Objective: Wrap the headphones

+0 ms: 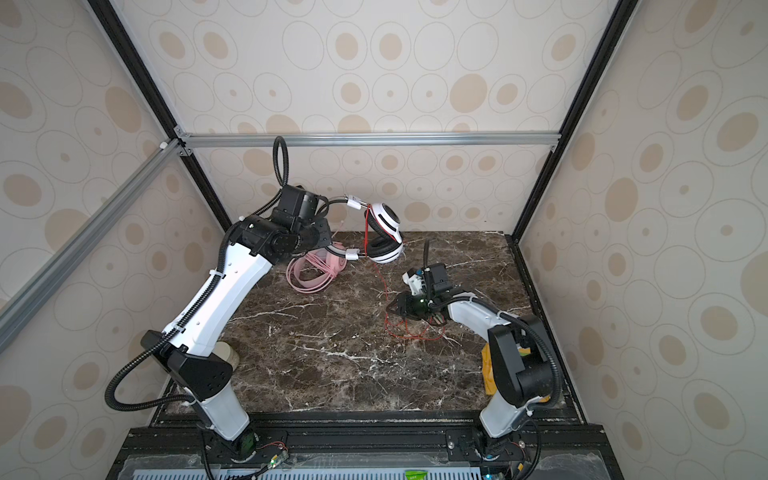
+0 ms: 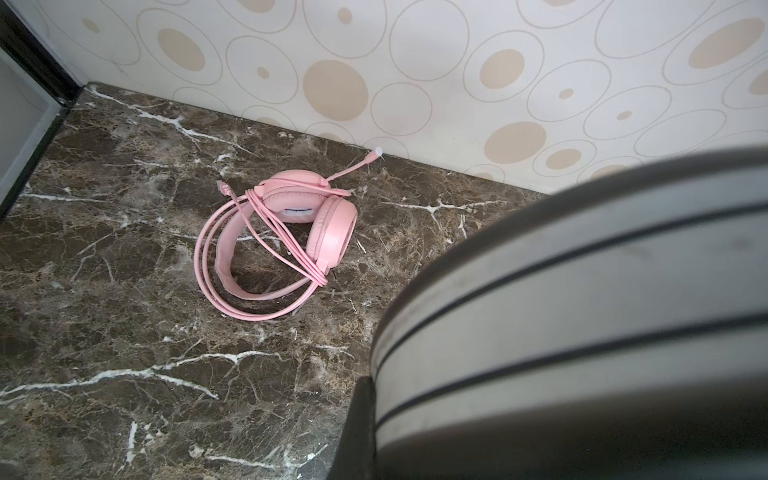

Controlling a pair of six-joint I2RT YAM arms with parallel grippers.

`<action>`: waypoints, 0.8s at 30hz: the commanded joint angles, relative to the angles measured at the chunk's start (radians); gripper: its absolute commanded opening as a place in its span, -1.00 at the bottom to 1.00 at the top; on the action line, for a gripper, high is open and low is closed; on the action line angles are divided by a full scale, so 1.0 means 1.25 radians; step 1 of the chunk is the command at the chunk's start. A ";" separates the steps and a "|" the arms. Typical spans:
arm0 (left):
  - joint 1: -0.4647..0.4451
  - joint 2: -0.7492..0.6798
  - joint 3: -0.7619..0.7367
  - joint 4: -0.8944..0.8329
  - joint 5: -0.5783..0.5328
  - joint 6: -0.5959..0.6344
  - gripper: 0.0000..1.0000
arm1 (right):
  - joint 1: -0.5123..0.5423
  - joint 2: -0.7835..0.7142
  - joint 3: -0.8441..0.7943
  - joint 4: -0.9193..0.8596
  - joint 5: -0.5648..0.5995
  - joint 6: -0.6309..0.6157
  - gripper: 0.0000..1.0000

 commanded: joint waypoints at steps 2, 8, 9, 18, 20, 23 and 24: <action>0.001 -0.049 0.020 0.048 -0.017 -0.017 -1.00 | 0.024 0.051 -0.014 0.101 0.084 0.092 -0.21; 0.001 -0.069 -0.011 0.053 -0.024 -0.013 -1.00 | 0.034 0.104 0.012 0.097 0.108 0.087 -0.30; 0.002 -0.073 -0.017 0.056 -0.024 -0.013 -1.00 | 0.035 0.108 0.013 0.097 0.106 0.088 -0.31; 0.007 -0.084 -0.037 0.069 -0.020 -0.014 -1.00 | 0.059 0.159 0.034 0.107 0.077 0.093 -0.43; 0.009 -0.085 -0.038 0.071 -0.022 -0.016 -1.00 | 0.065 0.166 0.040 0.107 0.074 0.094 -0.47; 0.011 -0.088 -0.038 0.073 -0.018 -0.018 -1.00 | 0.069 0.177 0.041 0.113 0.068 0.102 -0.50; 0.011 -0.088 -0.039 0.072 -0.018 -0.017 -1.00 | 0.069 0.181 0.041 0.117 0.065 0.105 -0.50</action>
